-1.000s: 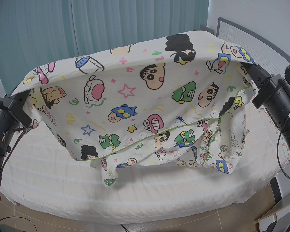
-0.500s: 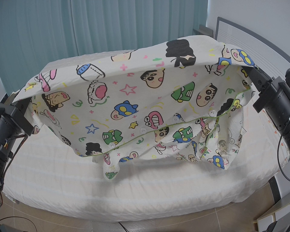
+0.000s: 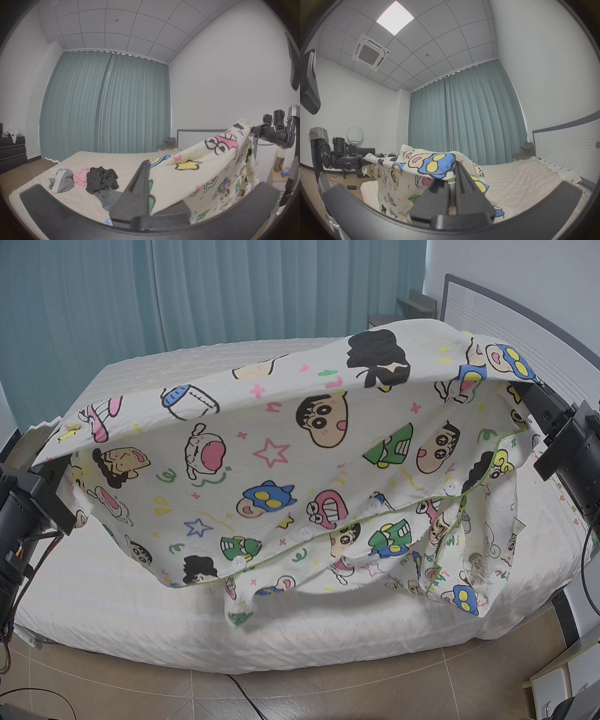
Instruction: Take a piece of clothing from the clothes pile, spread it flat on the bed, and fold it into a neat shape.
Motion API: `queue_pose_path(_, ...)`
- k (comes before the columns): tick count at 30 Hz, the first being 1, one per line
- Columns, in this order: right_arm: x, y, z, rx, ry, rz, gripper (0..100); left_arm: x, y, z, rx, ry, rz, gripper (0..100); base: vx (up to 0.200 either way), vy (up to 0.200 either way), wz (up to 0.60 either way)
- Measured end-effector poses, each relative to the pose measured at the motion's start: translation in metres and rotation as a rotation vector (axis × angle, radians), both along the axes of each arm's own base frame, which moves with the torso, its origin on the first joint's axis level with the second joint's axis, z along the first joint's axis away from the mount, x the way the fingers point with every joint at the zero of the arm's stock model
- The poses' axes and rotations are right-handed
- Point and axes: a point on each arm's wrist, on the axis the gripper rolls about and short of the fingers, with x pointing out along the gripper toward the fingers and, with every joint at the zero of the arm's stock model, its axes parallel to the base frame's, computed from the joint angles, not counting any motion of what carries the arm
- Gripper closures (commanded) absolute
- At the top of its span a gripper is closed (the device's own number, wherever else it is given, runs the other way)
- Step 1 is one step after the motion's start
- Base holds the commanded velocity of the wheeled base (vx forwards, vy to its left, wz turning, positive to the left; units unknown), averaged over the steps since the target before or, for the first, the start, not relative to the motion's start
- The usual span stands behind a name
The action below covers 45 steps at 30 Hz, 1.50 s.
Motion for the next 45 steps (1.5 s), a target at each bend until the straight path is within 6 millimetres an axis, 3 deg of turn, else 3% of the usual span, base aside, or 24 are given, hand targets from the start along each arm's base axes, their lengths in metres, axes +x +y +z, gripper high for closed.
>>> queue_pose_path(9,0.003,-0.006,-0.013,-0.037,0.042,-0.026,100,0.001,0.001,-0.022,0.06,0.12,0.024,100,0.0,0.0,0.0)
queue_pose_path(18,0.005,-0.013,-0.043,-0.101,0.145,-0.054,100,-0.001,0.003,-0.053,0.144,0.285,0.033,100,0.0,0.0,0.0)
queue_pose_path(22,0.009,-0.017,-0.055,-0.123,0.192,-0.081,100,0.004,0.003,-0.057,0.149,0.327,0.049,100,0.0,0.0,0.0)
queue_pose_path(27,0.018,-0.021,-0.069,-0.135,0.256,-0.103,100,0.017,0.0,-0.054,0.13,0.345,0.067,100,0.0,0.0,0.0)
queue_pose_path(33,0.035,-0.024,-0.083,-0.149,0.314,-0.141,100,0.04,-0.005,-0.053,0.131,0.375,0.1,100,0.2,0.0,0.0)
queue_pose_path(45,0.088,-0.03,-0.105,-0.121,0.292,-0.229,100,0.104,-0.028,-0.053,0.086,0.43,0.146,100,0.2,0.0,0.0)
